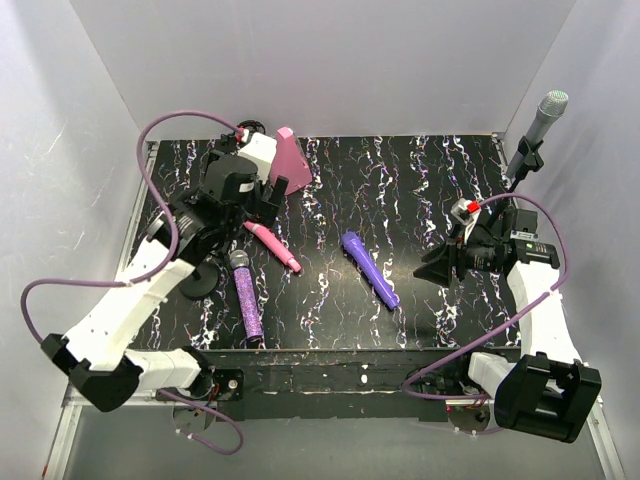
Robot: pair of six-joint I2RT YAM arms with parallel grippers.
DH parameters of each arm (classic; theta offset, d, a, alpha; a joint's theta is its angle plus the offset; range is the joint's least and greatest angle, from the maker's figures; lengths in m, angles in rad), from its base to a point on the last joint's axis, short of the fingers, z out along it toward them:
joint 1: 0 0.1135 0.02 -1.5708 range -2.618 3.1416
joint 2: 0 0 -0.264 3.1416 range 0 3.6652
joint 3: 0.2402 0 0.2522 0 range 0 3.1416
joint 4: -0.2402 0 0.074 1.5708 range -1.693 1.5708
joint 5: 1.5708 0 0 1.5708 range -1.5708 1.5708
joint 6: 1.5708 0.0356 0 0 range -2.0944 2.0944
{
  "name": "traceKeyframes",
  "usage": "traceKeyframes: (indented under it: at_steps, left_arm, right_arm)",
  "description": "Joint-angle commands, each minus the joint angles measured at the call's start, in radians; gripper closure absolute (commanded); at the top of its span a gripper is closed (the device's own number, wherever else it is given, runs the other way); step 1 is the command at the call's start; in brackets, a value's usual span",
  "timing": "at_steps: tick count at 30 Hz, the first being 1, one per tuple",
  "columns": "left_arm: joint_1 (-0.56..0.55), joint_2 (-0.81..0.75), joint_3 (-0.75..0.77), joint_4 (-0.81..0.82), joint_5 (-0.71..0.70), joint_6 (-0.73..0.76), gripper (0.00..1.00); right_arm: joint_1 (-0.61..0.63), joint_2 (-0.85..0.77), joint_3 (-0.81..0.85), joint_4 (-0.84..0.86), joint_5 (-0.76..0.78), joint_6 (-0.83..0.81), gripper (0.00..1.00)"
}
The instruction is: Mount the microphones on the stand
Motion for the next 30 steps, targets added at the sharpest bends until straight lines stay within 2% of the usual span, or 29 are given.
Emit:
traceKeyframes:
  at_steps: [1,5,13,17,22,30]
  left_arm:
    - [0.053,0.050,0.102,-0.056,-0.125,0.088,0.02]
    - [0.192,0.111,0.176,-0.058,-0.005,0.103,0.02]
    - [0.261,0.234,0.231,-0.095,-0.062,0.079,0.09]
    - [0.308,0.269,0.235,-0.099,-0.051,0.060,0.20]
    - [0.331,0.303,0.205,-0.100,-0.039,0.049,0.21]
    - [0.342,0.272,0.124,-0.112,0.026,0.049,0.19]
  right_arm:
    - [0.002,-0.027,0.015,-0.022,-0.035,-0.026,0.30]
    - [0.002,-0.024,0.013,-0.022,-0.038,-0.026,0.30]
    - [0.002,-0.021,0.012,-0.027,-0.033,-0.026,0.30]
    - [0.002,-0.016,0.013,-0.028,-0.039,-0.026,0.31]
    - [0.002,-0.015,0.013,-0.031,-0.039,-0.026,0.31]
    - [0.002,-0.011,0.013,-0.030,-0.035,-0.026,0.31]
